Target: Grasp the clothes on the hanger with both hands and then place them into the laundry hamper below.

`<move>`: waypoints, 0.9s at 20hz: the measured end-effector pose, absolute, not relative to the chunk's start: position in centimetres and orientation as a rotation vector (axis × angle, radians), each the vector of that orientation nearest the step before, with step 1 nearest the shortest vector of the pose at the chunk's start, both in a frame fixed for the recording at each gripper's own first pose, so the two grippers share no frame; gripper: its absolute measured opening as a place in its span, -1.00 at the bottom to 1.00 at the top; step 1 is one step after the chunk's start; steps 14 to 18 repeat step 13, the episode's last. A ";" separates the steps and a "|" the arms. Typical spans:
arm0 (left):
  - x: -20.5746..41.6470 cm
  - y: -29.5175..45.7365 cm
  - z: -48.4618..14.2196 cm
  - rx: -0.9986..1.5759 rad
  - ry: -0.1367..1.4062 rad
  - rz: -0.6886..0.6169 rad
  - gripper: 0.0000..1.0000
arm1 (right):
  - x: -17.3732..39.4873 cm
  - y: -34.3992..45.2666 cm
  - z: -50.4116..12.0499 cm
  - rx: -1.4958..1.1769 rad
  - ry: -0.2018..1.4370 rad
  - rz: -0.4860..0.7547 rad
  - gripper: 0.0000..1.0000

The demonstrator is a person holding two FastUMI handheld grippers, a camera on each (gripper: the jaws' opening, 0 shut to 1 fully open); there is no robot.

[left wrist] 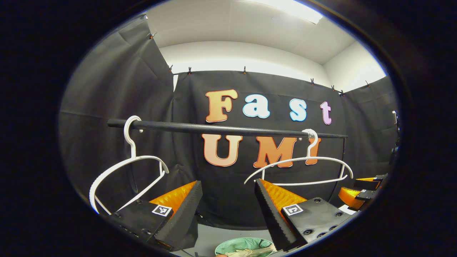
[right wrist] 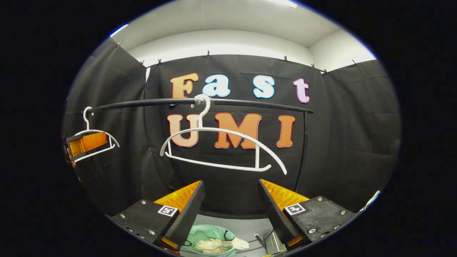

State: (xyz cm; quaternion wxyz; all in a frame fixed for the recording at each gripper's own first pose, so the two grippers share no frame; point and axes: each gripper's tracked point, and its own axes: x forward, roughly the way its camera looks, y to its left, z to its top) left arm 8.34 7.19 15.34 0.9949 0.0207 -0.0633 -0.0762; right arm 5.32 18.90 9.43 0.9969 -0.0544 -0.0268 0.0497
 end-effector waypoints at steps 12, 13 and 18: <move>9.8 7.0 14.6 0.038 -0.121 -0.169 0.88 | 5.6 18.6 9.1 -0.098 -0.046 0.080 0.76; 9.8 6.9 14.5 0.034 -0.121 -0.172 0.87 | 5.6 18.6 9.1 -0.098 -0.046 0.080 0.76; 9.8 6.9 14.5 0.034 -0.121 -0.172 0.87 | 5.6 18.6 9.1 -0.098 -0.046 0.080 0.76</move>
